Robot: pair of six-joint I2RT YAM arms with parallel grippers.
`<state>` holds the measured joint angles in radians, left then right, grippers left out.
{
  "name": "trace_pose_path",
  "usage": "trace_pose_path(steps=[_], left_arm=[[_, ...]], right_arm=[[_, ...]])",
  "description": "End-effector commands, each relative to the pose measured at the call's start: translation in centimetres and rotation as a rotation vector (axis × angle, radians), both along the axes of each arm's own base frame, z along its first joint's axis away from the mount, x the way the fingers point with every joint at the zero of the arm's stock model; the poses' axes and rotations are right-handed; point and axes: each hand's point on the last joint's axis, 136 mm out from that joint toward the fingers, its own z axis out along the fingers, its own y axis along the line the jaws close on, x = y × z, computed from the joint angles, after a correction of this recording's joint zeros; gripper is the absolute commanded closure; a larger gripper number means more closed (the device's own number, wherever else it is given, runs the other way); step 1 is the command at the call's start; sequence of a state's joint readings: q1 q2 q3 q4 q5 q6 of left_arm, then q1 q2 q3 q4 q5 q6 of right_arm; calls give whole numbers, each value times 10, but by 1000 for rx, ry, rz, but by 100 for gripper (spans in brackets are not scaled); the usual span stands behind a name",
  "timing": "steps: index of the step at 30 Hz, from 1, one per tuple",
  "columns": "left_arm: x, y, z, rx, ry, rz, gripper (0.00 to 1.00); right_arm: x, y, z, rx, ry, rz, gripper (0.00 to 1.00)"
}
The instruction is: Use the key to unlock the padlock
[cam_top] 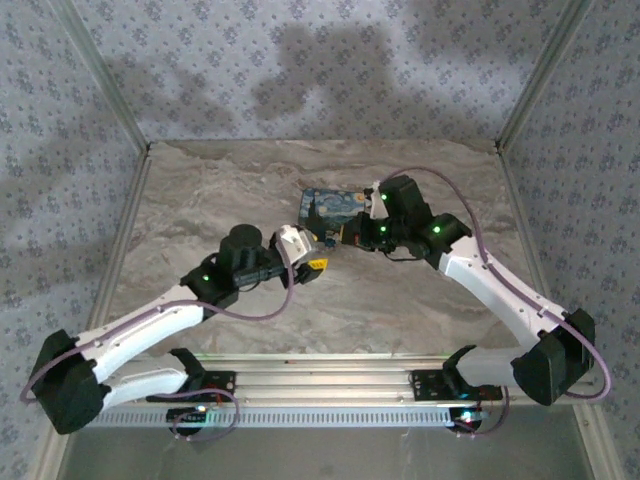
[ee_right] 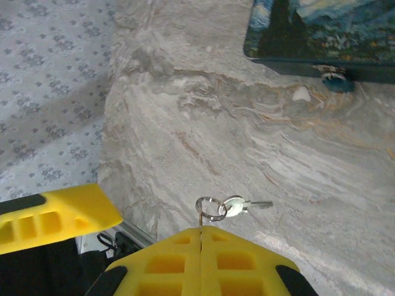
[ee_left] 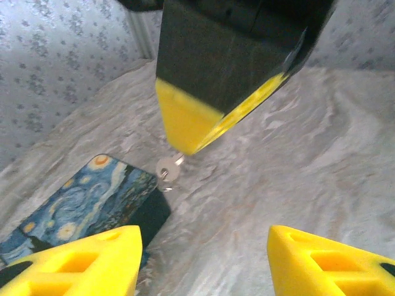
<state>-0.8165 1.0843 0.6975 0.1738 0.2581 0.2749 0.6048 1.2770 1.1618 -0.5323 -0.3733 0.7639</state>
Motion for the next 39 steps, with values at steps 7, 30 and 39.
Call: trace_pose_path(steps=[7, 30, 39], left_arm=[[23, -23, 26, -29, -260, 21, 46], [31, -50, 14, 20, -296, -36, 53], [29, -50, -2, 71, -280, -40, 59]], right_arm=[[-3, -9, -5, -19, 73, -112, 100], [-7, -2, -1, 13, 85, -106, 100], [-9, -4, 4, 27, 79, -104, 100]])
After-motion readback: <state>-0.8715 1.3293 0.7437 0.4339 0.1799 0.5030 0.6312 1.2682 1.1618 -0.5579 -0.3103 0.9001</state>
